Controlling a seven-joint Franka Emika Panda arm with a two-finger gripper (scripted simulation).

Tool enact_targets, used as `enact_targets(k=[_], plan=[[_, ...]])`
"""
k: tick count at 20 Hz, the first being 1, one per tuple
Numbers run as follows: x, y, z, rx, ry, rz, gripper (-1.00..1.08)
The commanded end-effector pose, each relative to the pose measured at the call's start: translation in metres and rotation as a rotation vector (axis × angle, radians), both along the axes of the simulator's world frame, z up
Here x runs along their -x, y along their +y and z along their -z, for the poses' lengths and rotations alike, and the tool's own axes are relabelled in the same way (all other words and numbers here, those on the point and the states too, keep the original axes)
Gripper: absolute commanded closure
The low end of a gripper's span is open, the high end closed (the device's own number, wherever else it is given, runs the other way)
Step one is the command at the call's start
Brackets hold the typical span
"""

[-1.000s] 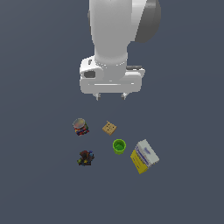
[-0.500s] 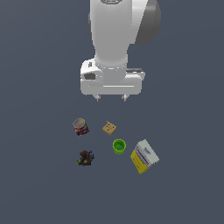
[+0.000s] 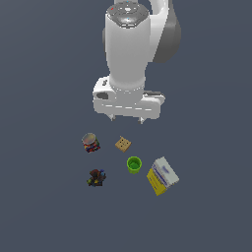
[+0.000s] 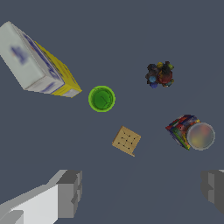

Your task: Pick up a designated object from a clutter of objects.

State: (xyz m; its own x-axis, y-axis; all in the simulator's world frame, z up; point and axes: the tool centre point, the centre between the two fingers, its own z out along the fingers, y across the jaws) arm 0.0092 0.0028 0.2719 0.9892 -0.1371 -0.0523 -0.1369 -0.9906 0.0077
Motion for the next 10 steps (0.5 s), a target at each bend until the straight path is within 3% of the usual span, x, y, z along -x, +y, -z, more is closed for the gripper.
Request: enact_targets(k=[1,10], plan=[[-0.006,0.002,0.009,0.001,-0.003,0.056,-0.92],[-0.028,0.011,0.048,0.007,-0.014,0.283,-0.92]])
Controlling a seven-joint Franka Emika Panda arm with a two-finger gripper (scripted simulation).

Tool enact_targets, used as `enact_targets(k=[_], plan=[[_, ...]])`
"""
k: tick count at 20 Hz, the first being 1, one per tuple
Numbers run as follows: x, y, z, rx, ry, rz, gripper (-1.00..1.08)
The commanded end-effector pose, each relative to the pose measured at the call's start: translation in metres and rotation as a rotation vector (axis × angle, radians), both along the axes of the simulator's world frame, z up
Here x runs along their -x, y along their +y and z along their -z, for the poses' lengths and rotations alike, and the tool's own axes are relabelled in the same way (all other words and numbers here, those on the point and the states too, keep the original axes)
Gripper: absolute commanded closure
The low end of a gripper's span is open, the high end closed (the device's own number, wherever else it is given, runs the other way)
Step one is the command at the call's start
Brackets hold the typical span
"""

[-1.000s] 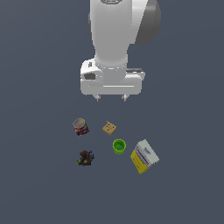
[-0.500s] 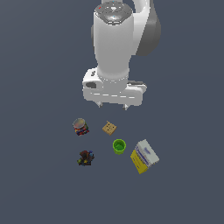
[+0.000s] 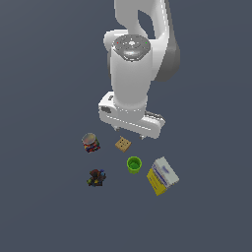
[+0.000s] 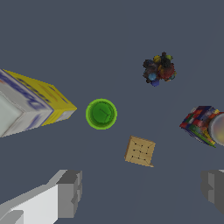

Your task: Pick up a designated object from a clutter of objects.

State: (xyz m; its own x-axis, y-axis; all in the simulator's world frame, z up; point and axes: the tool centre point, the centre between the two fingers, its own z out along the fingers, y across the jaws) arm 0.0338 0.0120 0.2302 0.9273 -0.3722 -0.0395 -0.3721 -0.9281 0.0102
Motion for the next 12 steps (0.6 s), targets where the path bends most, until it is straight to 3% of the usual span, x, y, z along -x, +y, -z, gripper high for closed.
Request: enact_targets(k=[1,12], plan=[[-0.006,0.002,0.011,0.002,-0.003,0.065,-0.92],[-0.028,0.012,0.062,0.009,-0.016,0.343,-0.92]])
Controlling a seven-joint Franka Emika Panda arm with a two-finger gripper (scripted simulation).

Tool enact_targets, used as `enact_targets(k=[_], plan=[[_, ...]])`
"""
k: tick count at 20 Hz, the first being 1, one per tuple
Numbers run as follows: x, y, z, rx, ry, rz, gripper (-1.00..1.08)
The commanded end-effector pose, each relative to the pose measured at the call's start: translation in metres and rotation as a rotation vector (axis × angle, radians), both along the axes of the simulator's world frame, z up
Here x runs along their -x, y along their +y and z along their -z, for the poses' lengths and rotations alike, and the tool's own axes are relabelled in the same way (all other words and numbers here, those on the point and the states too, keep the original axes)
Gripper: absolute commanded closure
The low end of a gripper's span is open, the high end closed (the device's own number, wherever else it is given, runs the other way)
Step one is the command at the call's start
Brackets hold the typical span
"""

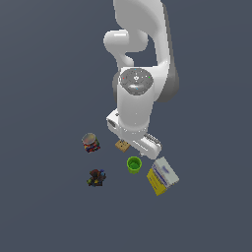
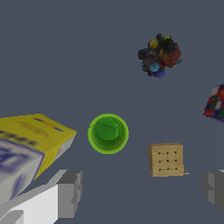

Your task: Pick up a designated object from a clutter of objects.

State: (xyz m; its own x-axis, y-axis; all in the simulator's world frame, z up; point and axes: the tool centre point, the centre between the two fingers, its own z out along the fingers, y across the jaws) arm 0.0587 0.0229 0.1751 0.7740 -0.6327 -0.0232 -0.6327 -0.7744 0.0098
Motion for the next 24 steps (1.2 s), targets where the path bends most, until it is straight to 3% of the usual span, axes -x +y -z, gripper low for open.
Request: enact_targets(k=[1,13,24], plan=[[-0.004,0.002,0.012,0.002,-0.003,0.065,-0.92],[-0.019,0.011,0.064,0.009,-0.017,0.332,-0.92],[-0.023,0.014,0.082,0.012,-0.022,0.424,-0.92]])
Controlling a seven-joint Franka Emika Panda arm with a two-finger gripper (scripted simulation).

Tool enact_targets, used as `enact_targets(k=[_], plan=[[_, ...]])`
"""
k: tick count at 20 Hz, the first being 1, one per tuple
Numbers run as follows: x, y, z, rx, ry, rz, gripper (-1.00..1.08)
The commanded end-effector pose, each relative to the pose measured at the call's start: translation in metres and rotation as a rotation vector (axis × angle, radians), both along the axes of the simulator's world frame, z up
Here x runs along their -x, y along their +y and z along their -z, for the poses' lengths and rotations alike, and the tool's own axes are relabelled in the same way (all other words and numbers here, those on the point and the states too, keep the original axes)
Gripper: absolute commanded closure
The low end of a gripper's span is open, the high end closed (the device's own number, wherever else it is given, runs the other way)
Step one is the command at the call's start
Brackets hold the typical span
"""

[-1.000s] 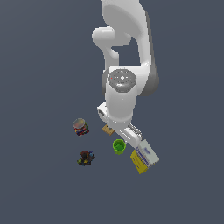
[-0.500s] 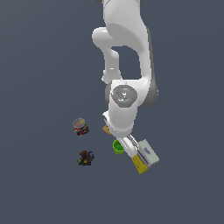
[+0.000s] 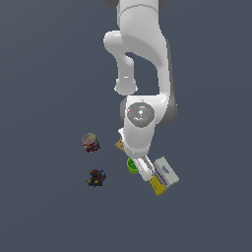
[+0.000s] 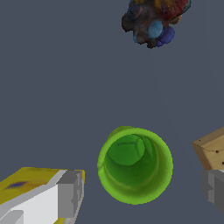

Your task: Pick up a designated object from a clutter of objects.

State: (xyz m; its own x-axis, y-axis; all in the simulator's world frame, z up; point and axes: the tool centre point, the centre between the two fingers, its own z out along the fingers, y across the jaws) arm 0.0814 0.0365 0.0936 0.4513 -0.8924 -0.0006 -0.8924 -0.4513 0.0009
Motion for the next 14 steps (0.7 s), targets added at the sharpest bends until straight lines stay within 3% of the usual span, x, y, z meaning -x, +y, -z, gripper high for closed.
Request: enact_targets(k=[1,14], plan=[[0.0,0.0,0.001,0.0,-0.001,0.007,-0.92],[0.001,0.0,0.044,0.0,-0.001,0.007,-0.92]])
